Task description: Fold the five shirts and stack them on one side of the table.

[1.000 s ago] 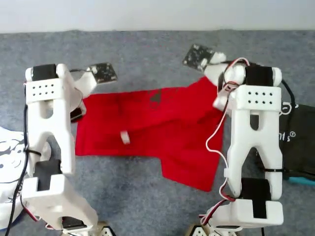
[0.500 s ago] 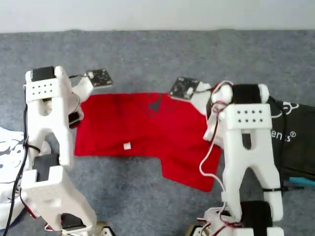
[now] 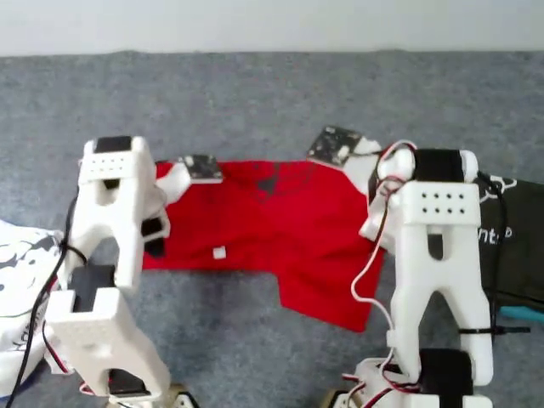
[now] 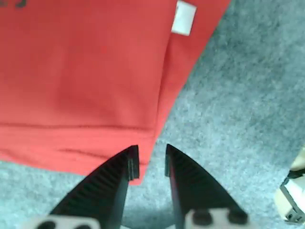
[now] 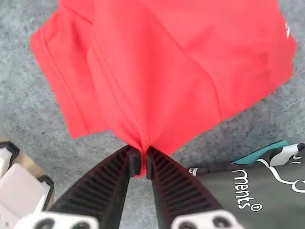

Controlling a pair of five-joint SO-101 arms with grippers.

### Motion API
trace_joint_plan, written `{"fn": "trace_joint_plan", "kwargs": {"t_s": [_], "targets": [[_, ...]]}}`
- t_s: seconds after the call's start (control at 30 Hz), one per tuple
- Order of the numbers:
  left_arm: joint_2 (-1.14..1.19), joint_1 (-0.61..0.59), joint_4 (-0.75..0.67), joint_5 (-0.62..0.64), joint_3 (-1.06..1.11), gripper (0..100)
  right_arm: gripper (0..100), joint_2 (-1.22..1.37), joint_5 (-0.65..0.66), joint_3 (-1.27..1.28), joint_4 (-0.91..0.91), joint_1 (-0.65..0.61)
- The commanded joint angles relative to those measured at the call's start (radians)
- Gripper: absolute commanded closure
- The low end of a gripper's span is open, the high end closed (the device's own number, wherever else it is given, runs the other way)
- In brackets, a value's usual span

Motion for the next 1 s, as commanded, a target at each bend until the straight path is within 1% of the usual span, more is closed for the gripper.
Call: {"fn": "trace_joint_plan", "kwargs": {"t_s": [0.0,0.23,0.5,0.87,0.97], "targets": [[0.002,0.035,-0.054,0.034,0.001,90,98.8,-0.002,-0.026,-0.006,-0.018,0.005],[0.133,0.04,-0.127,0.078,-0.015,90,98.8,-0.002,-0.026,-0.006,-0.031,0.008],[0.184,0.043,-0.135,0.083,-0.027,98,98.8,-0.002,-0.026,-0.006,-0.031,0.008],[0.026,0.037,-0.124,0.083,-0.027,98,98.8,-0.008,-0.021,-0.006,-0.031,0.01],[0.015,0.037,-0.091,0.078,-0.025,98,98.8,-0.012,-0.021,-0.006,-0.031,0.01]]}}
